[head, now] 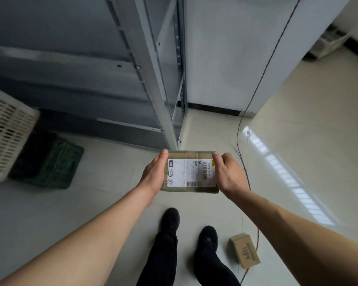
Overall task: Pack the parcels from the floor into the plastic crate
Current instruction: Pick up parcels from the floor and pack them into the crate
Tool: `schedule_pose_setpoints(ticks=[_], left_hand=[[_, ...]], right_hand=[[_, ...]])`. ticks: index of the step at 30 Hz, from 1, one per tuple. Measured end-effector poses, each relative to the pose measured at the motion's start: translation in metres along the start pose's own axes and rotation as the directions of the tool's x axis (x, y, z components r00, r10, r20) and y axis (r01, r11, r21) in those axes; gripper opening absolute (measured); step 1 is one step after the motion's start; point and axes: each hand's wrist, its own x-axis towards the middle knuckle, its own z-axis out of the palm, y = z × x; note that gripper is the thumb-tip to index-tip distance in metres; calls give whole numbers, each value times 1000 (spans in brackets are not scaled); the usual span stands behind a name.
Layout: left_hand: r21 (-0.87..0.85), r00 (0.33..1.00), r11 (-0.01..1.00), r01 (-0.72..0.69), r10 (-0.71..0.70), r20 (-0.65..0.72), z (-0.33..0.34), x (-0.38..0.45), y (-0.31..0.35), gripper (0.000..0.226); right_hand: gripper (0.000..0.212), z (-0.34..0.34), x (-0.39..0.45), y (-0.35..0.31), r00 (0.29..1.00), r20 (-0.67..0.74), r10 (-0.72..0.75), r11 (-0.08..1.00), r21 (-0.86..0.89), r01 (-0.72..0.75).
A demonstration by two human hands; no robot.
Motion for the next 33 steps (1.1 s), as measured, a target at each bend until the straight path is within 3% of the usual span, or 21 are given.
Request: schedule_pose_setpoints(ticks=[5, 11, 17, 23, 29, 33], left_hand=[[-43, 995, 995, -85, 82, -55, -47, -48, 19, 61], [-78, 983, 985, -151, 141, -118, -111, -83, 28, 70], [-104, 965, 968, -228, 211, -153, -197, -96, 30, 65], [-153, 948, 942, -300, 276, -158, -302, -100, 28, 100], [-180, 937, 926, -331, 300, -177, -398, -98, 23, 111], [-241, 908, 891, -384, 318, -273, -446, -114, 29, 74]], right_hand=[[47, -12, -37, -60, 985, 32, -171, 984, -35, 172], [46, 3, -78, -122, 962, 70, -264, 963, -31, 267], [48, 53, -109, -188, 943, 59, -328, 944, -23, 329], [49, 122, -142, -262, 923, 31, -383, 922, -52, 384], [50, 187, -166, -326, 908, 36, -418, 907, -33, 419], [51, 226, -172, -366, 890, 74, -449, 891, -32, 453]])
